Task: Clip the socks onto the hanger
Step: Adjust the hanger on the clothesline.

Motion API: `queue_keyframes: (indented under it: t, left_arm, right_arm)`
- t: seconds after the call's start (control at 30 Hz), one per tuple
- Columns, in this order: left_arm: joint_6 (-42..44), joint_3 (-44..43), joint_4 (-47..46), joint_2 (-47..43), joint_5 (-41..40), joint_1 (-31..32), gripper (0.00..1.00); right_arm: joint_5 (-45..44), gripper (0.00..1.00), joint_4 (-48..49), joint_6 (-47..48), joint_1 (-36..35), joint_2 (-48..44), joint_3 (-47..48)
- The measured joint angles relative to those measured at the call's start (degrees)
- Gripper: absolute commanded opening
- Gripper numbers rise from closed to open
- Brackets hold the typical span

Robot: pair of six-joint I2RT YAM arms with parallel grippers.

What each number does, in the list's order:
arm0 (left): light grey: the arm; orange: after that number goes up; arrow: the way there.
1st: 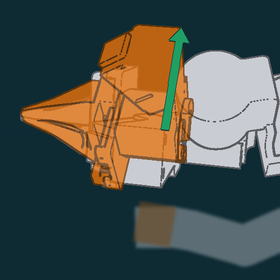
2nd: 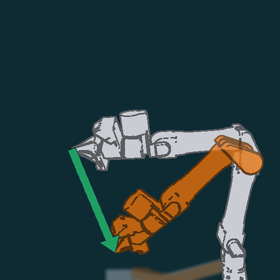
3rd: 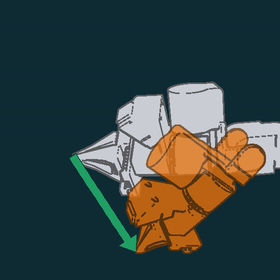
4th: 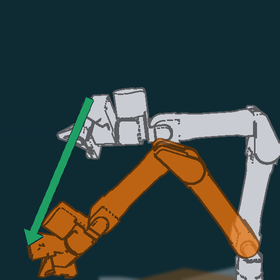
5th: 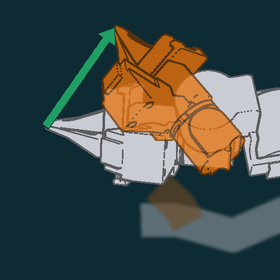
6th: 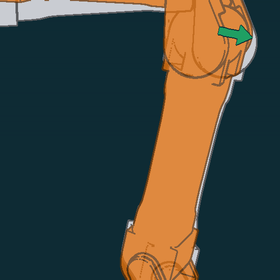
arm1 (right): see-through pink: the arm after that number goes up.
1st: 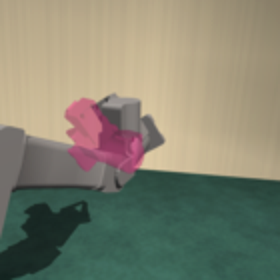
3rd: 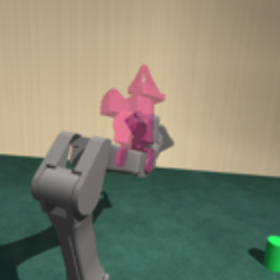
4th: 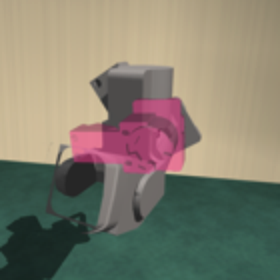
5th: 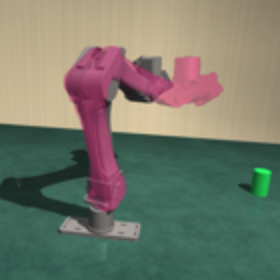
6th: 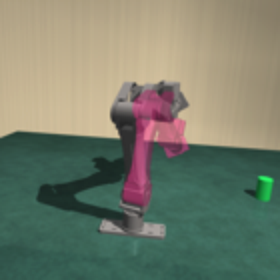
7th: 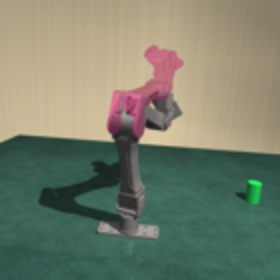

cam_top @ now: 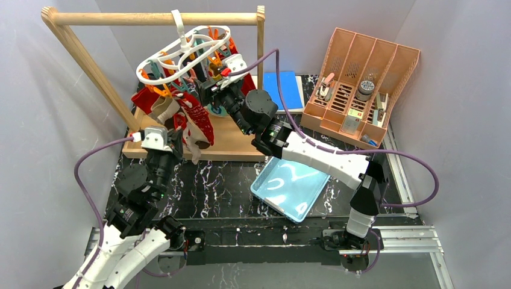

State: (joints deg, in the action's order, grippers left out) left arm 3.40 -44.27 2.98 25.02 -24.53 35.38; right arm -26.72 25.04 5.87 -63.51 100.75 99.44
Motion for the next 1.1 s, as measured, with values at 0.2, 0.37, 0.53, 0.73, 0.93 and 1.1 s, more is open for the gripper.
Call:
queue_keyframes:
  t: [0.2, 0.37, 0.53, 0.73, 0.93, 1.1]
  left_arm:
    - [0.0, 0.1, -0.2, 0.0, 0.1, 0.0, 0.00]
    - [0.2, 0.5, -0.6, 0.2, 0.1, 0.0, 0.00]
    - [0.2, 0.5, -0.8, 0.6, 0.2, 0.0, 0.00]
    - [0.4, 0.6, -0.8, 0.7, 0.2, 0.0, 0.00]
    - [0.4, 0.6, -0.8, 0.7, 0.2, 0.0, 0.00]
    - [0.4, 0.7, -0.8, 0.7, 0.2, 0.0, 0.00]
  right_arm:
    - [0.4, 0.80, 2.4, 1.4, -0.4, -0.4, -1.0]
    - [1.0, 0.80, 3.0, 2.0, -0.5, -0.5, -1.8]
    - [1.6, 0.82, 3.9, 2.1, -0.7, -0.5, -1.8]
    - [2.8, 0.84, 4.6, 2.3, -1.4, -0.5, -1.8]
    - [3.1, 0.85, 5.1, 3.2, -2.4, 1.4, 0.5]
    - [3.2, 0.85, 5.1, 3.4, -2.9, 3.1, 2.2]
